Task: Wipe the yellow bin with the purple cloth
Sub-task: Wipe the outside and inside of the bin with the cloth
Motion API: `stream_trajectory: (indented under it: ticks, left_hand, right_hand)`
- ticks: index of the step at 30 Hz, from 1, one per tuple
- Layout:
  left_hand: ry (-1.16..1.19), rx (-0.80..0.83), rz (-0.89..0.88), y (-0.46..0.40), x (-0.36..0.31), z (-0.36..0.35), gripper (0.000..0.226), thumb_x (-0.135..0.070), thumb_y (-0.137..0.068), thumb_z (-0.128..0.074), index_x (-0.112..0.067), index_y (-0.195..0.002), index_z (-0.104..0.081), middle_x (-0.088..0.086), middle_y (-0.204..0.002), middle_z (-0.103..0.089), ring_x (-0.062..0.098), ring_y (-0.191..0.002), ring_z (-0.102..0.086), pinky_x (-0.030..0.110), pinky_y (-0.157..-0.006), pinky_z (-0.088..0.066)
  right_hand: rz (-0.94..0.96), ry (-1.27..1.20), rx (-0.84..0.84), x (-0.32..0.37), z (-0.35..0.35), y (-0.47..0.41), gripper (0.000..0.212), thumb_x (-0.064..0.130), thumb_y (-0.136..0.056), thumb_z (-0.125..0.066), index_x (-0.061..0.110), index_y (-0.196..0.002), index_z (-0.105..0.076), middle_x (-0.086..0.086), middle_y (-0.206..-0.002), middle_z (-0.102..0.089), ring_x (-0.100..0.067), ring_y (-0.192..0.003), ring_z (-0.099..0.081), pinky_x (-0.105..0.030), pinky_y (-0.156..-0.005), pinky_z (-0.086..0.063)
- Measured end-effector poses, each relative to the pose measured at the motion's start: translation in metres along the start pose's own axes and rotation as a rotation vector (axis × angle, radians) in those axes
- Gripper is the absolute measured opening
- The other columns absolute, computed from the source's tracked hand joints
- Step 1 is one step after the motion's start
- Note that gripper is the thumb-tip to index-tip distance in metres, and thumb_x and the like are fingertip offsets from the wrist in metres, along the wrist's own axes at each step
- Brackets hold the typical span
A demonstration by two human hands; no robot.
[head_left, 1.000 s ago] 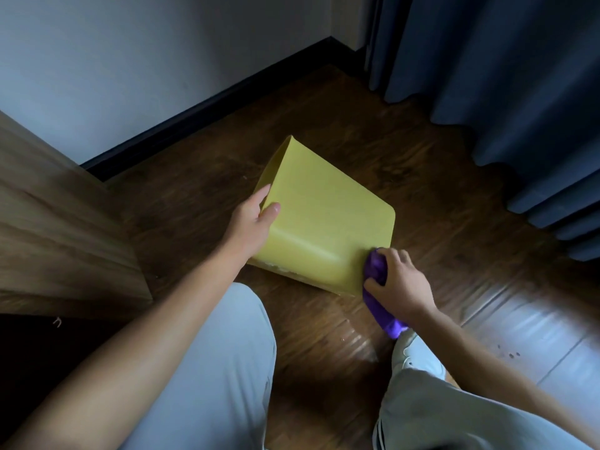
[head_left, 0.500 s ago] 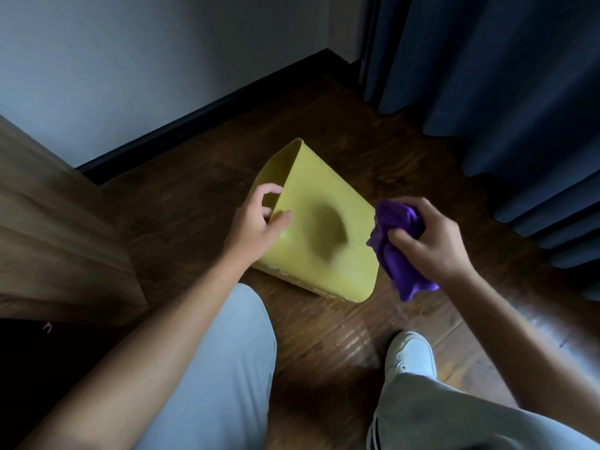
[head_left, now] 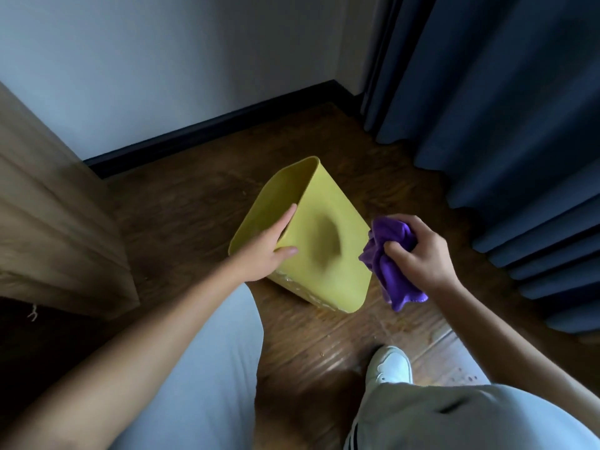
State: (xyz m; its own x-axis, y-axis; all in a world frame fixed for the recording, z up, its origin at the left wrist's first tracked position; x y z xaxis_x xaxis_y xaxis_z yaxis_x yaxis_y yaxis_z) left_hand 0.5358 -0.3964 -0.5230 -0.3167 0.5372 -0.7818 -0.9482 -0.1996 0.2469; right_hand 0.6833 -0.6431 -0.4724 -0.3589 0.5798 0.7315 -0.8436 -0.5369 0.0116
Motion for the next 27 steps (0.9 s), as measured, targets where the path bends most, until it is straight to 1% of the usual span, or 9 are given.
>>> stream_trajectory:
  ticks: [4,6,8,11,14,19,22,24,27]
  left_hand:
    - [-0.026,-0.061,-0.044,-0.011,-0.014,0.008,0.078,-0.027,-0.103,-0.057,-0.041,-0.161,-0.007,-0.012,-0.152,-0.043,0.014,-0.124,-0.050,0.025,-0.099,-0.038]
    - [-0.030,-0.079,-0.070,-0.023,-0.020,0.009,0.075,-0.037,-0.101,-0.056,-0.057,-0.155,-0.008,0.005,-0.130,-0.057,0.021,-0.101,-0.050,0.034,-0.087,-0.039]
    - [-0.057,-0.073,-0.091,-0.038,-0.025,0.009,0.068,-0.048,-0.096,-0.053,-0.070,-0.147,-0.012,-0.002,-0.109,-0.049,0.021,-0.093,-0.040,0.038,-0.077,-0.036]
    - [-0.083,-0.076,-0.081,-0.054,-0.042,0.014,0.071,-0.042,-0.096,-0.057,-0.060,-0.151,-0.016,-0.004,-0.112,-0.051,0.019,-0.093,-0.040,0.037,-0.076,-0.036]
    - [-0.131,-0.004,-0.097,-0.062,-0.057,0.017,0.081,-0.029,-0.098,-0.062,-0.045,-0.158,-0.012,-0.001,-0.160,-0.040,0.018,-0.114,-0.051,0.035,-0.093,-0.040]
    - [-0.071,0.067,-0.147,-0.046,-0.056,0.019,0.076,-0.022,-0.101,-0.061,-0.026,-0.162,-0.017,-0.002,-0.164,-0.033,0.014,-0.149,-0.032,0.029,-0.117,-0.028]
    - [-0.122,-0.026,-0.208,-0.037,-0.044,0.024,0.060,-0.031,-0.102,-0.058,-0.018,-0.156,-0.035,0.003,-0.143,-0.059,0.015,-0.128,-0.058,0.034,-0.107,-0.048]
    - [-0.238,-0.098,-0.225,-0.030,-0.034,0.032,0.060,-0.042,-0.101,-0.058,-0.021,-0.154,-0.040,-0.006,-0.101,-0.072,-0.003,-0.087,-0.068,0.022,-0.076,-0.058]
    - [-0.531,-0.272,-0.310,-0.013,-0.031,0.044,0.065,-0.058,-0.098,-0.052,-0.026,-0.154,-0.041,-0.016,-0.052,-0.041,0.000,-0.037,-0.039,0.013,-0.040,-0.028]
  right_hand:
    - [0.032,0.069,0.033,0.004,-0.003,0.005,0.052,0.038,-0.074,-0.062,0.038,-0.125,-0.059,0.008,-0.107,-0.069,-0.015,-0.092,-0.066,-0.041,-0.079,-0.059]
    - [0.019,0.065,0.013,0.003,0.001,0.003,0.050,0.037,-0.075,-0.063,0.040,-0.125,-0.059,0.009,-0.107,-0.068,-0.015,-0.092,-0.066,-0.043,-0.079,-0.059]
    - [-0.014,0.048,-0.014,-0.001,0.006,0.001,0.048,0.030,-0.079,-0.067,0.040,-0.125,-0.058,0.009,-0.106,-0.067,-0.016,-0.093,-0.066,-0.045,-0.079,-0.060]
    - [-0.031,0.042,-0.020,-0.006,0.006,0.006,0.048,0.028,-0.081,-0.068,0.042,-0.126,-0.057,0.010,-0.106,-0.065,-0.016,-0.093,-0.066,-0.046,-0.078,-0.061]
    - [-0.006,0.052,0.008,-0.006,-0.001,0.010,0.051,0.039,-0.075,-0.061,0.041,-0.126,-0.057,0.012,-0.108,-0.067,-0.014,-0.093,-0.066,-0.043,-0.079,-0.060]
    - [-0.025,0.013,-0.039,-0.011,0.002,0.005,0.049,0.024,-0.081,-0.069,0.035,-0.128,-0.061,0.010,-0.108,-0.067,-0.014,-0.094,-0.066,-0.036,-0.076,-0.058]
    - [-0.067,-0.029,-0.047,-0.018,0.003,0.003,0.047,0.018,-0.084,-0.070,0.040,-0.125,-0.059,0.015,-0.104,-0.065,-0.009,-0.093,-0.065,-0.036,-0.074,-0.059]
    - [-0.081,-0.048,-0.045,-0.022,0.002,0.004,0.047,0.018,-0.085,-0.069,0.042,-0.124,-0.058,0.018,-0.103,-0.064,-0.008,-0.093,-0.064,-0.035,-0.073,-0.059]
    - [-0.081,-0.036,-0.041,-0.027,-0.001,0.008,0.047,0.017,-0.085,-0.070,0.039,-0.125,-0.059,0.013,-0.105,-0.066,-0.007,-0.093,-0.064,-0.031,-0.071,-0.057]
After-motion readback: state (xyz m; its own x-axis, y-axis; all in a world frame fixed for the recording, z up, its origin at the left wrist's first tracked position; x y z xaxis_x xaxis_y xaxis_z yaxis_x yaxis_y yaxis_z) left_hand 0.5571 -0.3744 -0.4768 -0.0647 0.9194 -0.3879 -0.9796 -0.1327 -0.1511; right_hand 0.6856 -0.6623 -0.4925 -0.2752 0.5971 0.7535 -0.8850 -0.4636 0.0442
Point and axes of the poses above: each hand's wrist, its own y-axis away from the middle knuckle, its own z-axis out of the back of the hand, x = y × z, the point moved 7 cm from there along -y, towards the middle knuckle
